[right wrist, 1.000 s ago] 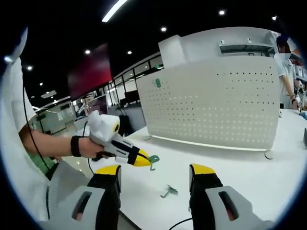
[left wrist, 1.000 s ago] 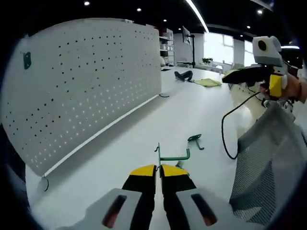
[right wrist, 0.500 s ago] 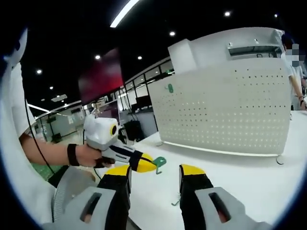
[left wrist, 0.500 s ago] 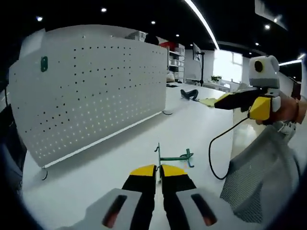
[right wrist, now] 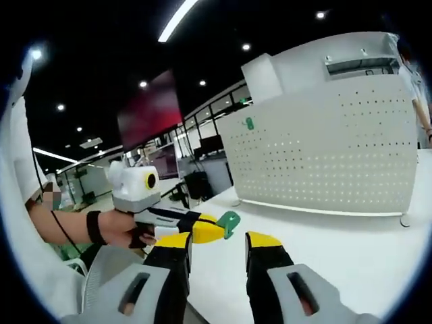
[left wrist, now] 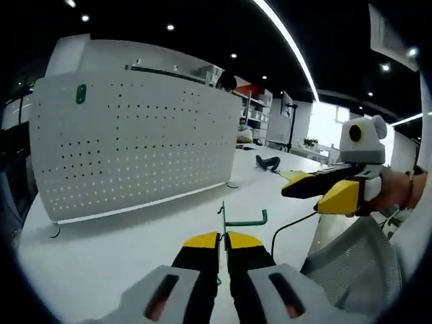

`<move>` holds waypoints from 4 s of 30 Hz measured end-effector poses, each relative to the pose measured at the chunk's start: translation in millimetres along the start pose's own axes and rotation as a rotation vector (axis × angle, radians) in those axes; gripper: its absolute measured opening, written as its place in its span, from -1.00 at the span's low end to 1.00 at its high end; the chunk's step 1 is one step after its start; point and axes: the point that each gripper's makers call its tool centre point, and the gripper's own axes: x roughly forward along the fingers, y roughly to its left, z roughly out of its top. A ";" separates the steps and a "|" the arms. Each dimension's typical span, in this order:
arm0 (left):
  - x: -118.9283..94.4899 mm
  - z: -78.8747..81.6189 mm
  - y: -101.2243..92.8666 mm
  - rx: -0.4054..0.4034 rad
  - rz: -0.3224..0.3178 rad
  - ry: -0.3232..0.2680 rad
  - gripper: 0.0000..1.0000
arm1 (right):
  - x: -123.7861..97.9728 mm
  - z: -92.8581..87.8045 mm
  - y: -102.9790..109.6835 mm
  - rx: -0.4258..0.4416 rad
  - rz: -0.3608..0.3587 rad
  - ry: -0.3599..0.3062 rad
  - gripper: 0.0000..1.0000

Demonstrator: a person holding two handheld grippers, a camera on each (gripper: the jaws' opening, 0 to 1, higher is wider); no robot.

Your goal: Insert the hook assembly into the mounting plate slot until the hook locks in place.

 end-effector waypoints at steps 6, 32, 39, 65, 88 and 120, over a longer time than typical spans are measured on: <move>-6.3 15.6 -13.9 -0.015 -0.014 -0.080 -0.93 | 1.6 8.8 4.1 0.010 0.002 -0.040 -0.52; -31.9 36.0 -34.6 -0.004 -0.063 -0.209 -0.93 | 22.7 16.9 25.4 0.257 -0.021 -0.117 -0.92; -35.1 39.6 -36.6 0.030 -0.030 -0.235 -0.93 | 24.1 20.0 25.5 0.324 -0.048 -0.150 -0.95; -49.6 51.1 -13.1 0.048 0.049 -0.282 -0.73 | 41.0 48.0 31.7 0.184 -0.100 -0.124 -0.98; -82.3 46.6 36.1 0.104 0.100 -0.264 -0.48 | 84.7 71.4 9.5 0.054 -0.214 -0.138 -0.98; -115.9 60.5 67.6 0.187 0.141 -0.244 0.19 | 157.0 149.8 -17.6 -0.137 -0.342 -0.229 -0.97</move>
